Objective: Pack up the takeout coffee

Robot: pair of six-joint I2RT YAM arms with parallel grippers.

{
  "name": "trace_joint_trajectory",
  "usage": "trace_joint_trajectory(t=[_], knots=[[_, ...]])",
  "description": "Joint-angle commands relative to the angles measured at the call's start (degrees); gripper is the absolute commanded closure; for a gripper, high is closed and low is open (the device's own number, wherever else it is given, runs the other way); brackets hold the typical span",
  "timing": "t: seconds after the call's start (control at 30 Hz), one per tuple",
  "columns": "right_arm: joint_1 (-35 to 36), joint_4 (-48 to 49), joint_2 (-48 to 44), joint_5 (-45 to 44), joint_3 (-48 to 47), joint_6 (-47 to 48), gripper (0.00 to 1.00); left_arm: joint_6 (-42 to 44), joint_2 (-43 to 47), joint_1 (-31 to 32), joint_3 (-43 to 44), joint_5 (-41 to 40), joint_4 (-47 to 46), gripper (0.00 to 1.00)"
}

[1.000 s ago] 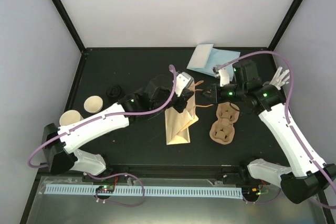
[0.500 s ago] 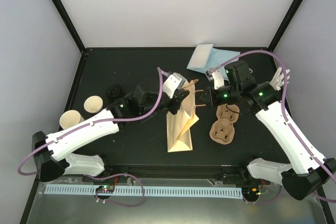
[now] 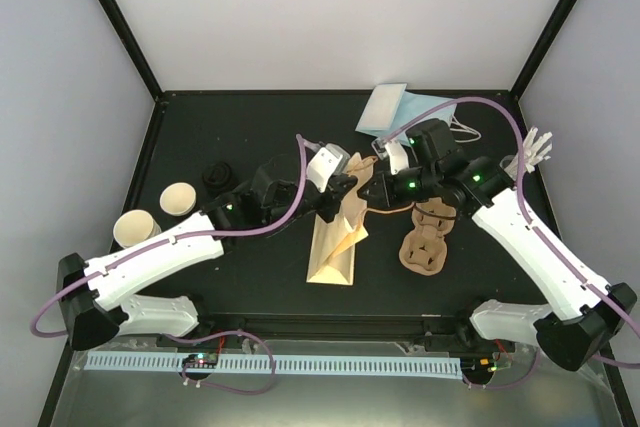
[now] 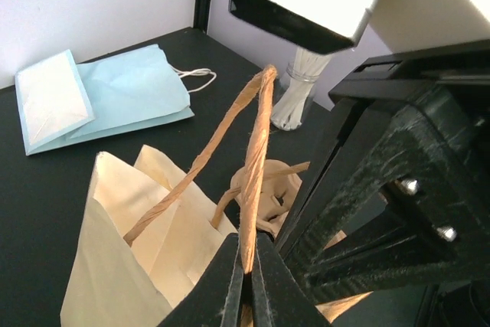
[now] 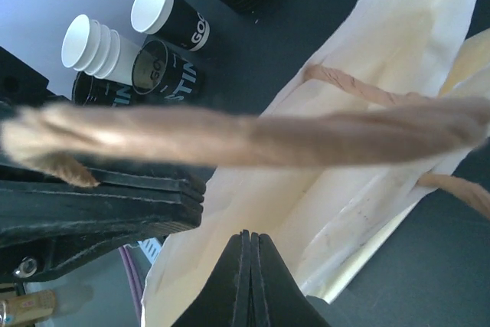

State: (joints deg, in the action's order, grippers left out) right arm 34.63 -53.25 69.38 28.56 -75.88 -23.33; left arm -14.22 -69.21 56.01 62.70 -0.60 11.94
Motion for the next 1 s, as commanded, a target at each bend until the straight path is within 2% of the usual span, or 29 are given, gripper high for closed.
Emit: trace_joint_trajectory(t=[0.0,0.3,0.43,0.6,0.77,0.97], knots=[[1.5,5.0,0.3,-0.3,2.7,-3.3,0.99,-1.1,2.0,0.3,-0.6,-0.1,-2.0,0.98],[2.3,13.0,1.9,-4.8,6.4,-13.2,0.99,-2.9,2.6,0.3,-2.3,0.1,-2.0,0.98],[3.7,13.2,3.7,-7.2,5.5,-15.2,0.99,-3.7,2.8,0.3,-2.7,0.2,-1.2,0.98],[5.6,11.3,6.1,-11.0,3.4,-19.6,0.99,-4.1,2.9,0.3,-3.0,-0.3,-0.7,0.98],[7.5,7.0,6.9,-18.9,1.9,-24.4,0.99,-5.9,3.9,0.3,-3.2,-4.0,-0.2,0.98],[7.7,-4.8,9.9,-30.6,-3.6,-26.0,0.99,-8.2,7.2,0.2,-5.8,-10.9,-0.4,0.98]])
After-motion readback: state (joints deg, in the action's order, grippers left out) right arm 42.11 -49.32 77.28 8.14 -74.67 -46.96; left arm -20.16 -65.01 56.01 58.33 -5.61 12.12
